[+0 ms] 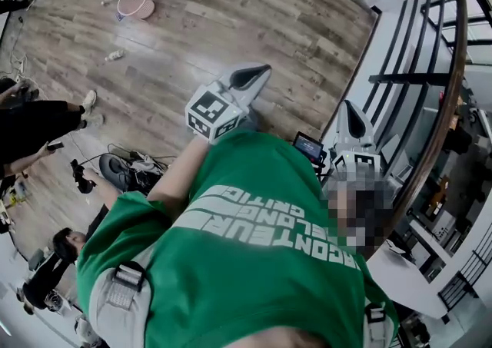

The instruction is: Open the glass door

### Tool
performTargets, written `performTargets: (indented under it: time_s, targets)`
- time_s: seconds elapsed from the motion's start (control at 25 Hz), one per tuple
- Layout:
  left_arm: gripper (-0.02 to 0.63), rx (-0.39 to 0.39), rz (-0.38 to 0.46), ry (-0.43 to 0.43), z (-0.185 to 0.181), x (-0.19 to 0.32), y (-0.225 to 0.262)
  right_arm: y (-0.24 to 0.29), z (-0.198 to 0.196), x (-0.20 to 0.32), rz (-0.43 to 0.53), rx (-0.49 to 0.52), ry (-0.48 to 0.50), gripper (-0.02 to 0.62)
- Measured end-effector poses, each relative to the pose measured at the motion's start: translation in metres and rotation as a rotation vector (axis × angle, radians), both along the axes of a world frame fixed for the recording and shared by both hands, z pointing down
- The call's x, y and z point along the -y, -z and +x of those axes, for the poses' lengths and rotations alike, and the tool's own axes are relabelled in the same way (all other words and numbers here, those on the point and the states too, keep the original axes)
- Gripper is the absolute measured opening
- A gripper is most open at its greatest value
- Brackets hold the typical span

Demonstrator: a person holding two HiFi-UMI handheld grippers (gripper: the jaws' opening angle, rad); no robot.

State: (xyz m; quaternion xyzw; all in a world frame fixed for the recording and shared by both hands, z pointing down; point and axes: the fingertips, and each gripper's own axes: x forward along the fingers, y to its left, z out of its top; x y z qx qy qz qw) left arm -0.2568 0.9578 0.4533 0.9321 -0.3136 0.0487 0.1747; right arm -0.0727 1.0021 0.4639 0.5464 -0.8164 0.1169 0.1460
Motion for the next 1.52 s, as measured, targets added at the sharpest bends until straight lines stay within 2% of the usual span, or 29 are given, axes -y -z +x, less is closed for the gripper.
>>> performTargets:
  time_s: [0.4,0.96,1.16,1.52]
  targets:
    - [0.011,0.006,0.016,0.032,-0.03,0.026,0.007,0.002,-0.029,0.04,0.022,0.011,0.034,-0.008]
    - [0.011,0.003,0.046,-0.01,-0.051,0.085,0.013,0.003,-0.048,0.075,0.031,-0.001,-0.015,-0.008]
    - [0.011,0.004,0.035,-0.031,-0.041,0.1,0.009,0.002,-0.042,0.09,0.022,-0.009,-0.022,-0.008]
    - [0.011,0.009,0.018,-0.014,-0.022,0.159,-0.007,-0.008,-0.016,0.154,0.036,-0.006,-0.022,-0.008]
